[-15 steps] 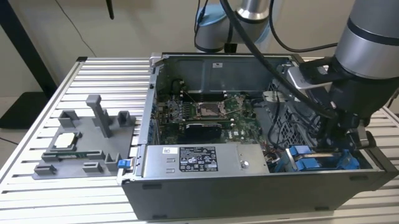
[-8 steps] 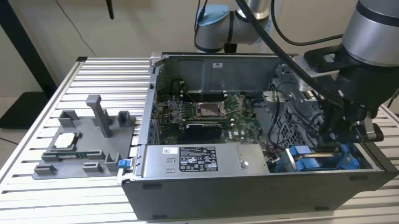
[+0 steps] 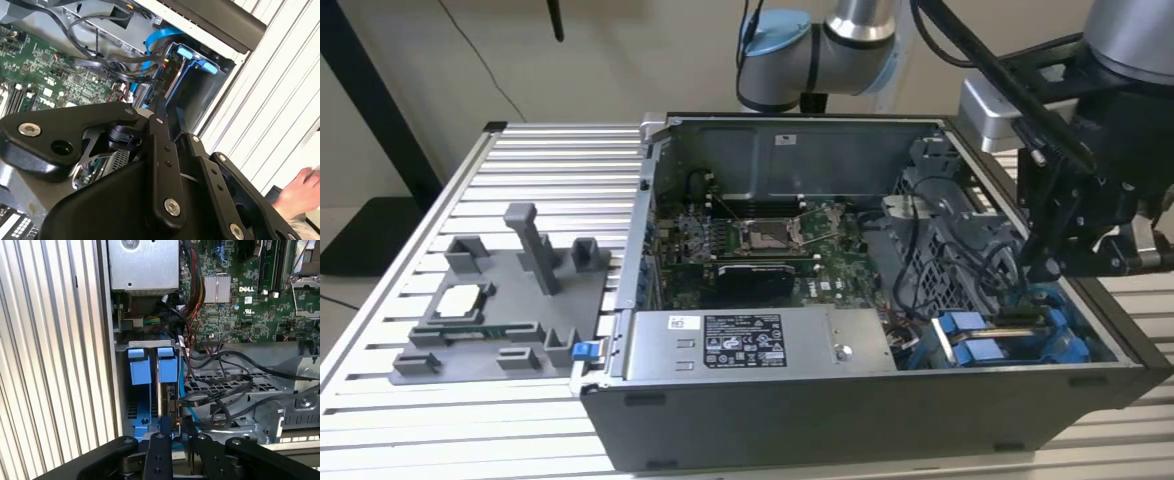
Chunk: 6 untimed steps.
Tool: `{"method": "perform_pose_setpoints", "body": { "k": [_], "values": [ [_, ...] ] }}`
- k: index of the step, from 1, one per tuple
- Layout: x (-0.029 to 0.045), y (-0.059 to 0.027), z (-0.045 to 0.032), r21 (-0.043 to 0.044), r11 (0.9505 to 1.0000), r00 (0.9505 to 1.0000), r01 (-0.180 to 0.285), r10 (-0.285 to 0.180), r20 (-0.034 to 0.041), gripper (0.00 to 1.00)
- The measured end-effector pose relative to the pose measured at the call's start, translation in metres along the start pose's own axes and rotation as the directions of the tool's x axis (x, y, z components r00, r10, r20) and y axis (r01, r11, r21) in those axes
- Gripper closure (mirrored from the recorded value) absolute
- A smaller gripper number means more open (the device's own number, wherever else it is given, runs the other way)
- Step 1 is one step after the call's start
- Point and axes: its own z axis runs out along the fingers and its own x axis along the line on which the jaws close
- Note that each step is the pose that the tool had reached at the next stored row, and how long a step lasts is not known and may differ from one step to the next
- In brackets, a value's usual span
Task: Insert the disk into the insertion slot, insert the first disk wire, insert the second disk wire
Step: 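Insert the second disk wire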
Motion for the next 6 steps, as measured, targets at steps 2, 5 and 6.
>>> {"method": "perform_pose_setpoints", "body": {
  "k": [2,5,6],
  "values": [
    [0.0,0.0,-0.0001,0.0,1.0,1.0,0.0,0.0,0.0003,0.0],
    [-0.0001,-0.0002,-0.0009,0.0,1.0,1.0,0.0,0.0,0.0001,0.0],
    [-0.0001,-0.0002,-0.001,0.0,1.0,1.0,0.0,0.0,0.0001,0.0]
  ]
}}
